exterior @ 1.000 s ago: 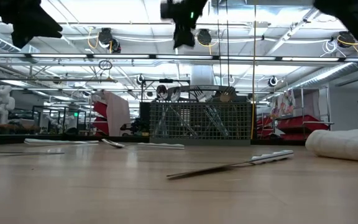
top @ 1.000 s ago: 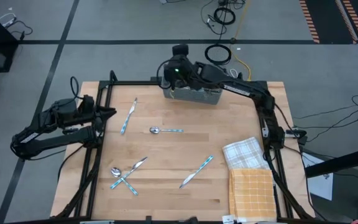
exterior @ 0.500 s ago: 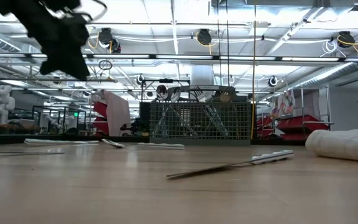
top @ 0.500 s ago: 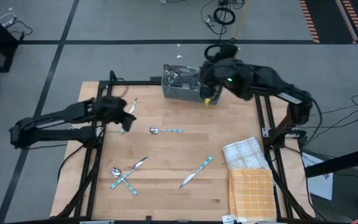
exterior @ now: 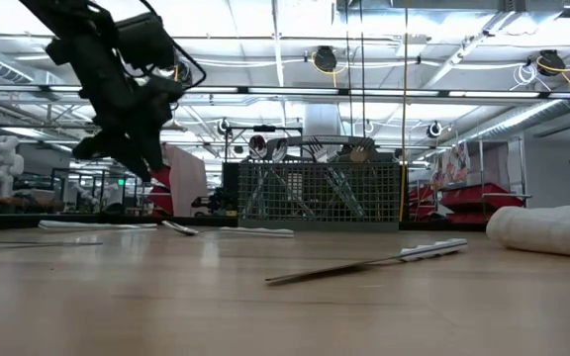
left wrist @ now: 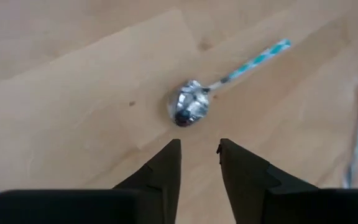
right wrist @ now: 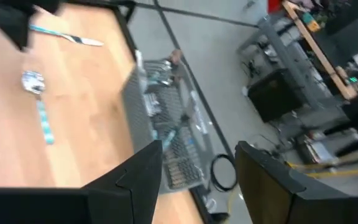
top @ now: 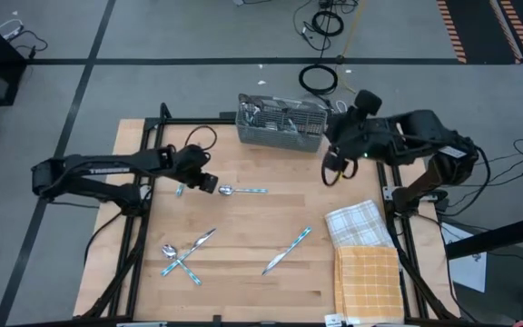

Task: Sort silverware
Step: Put the top blue spoon into the gray silverware basket

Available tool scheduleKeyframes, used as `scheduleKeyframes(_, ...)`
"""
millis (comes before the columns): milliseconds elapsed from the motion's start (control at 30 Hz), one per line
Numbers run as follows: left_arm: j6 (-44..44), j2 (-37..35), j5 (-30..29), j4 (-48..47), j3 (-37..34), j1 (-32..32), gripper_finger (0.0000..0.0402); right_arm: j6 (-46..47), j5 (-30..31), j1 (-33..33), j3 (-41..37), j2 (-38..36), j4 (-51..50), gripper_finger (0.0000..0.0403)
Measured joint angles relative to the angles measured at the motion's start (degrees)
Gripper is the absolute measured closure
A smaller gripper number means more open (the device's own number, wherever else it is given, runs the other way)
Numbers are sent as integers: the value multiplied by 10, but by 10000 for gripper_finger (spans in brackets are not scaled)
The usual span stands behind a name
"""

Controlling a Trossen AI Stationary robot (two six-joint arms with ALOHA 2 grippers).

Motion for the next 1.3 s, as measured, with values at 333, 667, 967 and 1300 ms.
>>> scheduleKeyframes(333,-81,50,-10,91,-60,0,216,36,-27,80,0,0,1,215)
scheduleKeyframes(667,-169,66,-8,259,-122,0,211,63,-25,113,0,0,1,215)
scheduleKeyframes(967,-169,116,-13,294,-128,0,211,83,-26,129,0,0,1,215)
scheduleKeyframes(1300,-170,177,-2,366,-126,-28,212,93,-26,139,0,0,1,215)
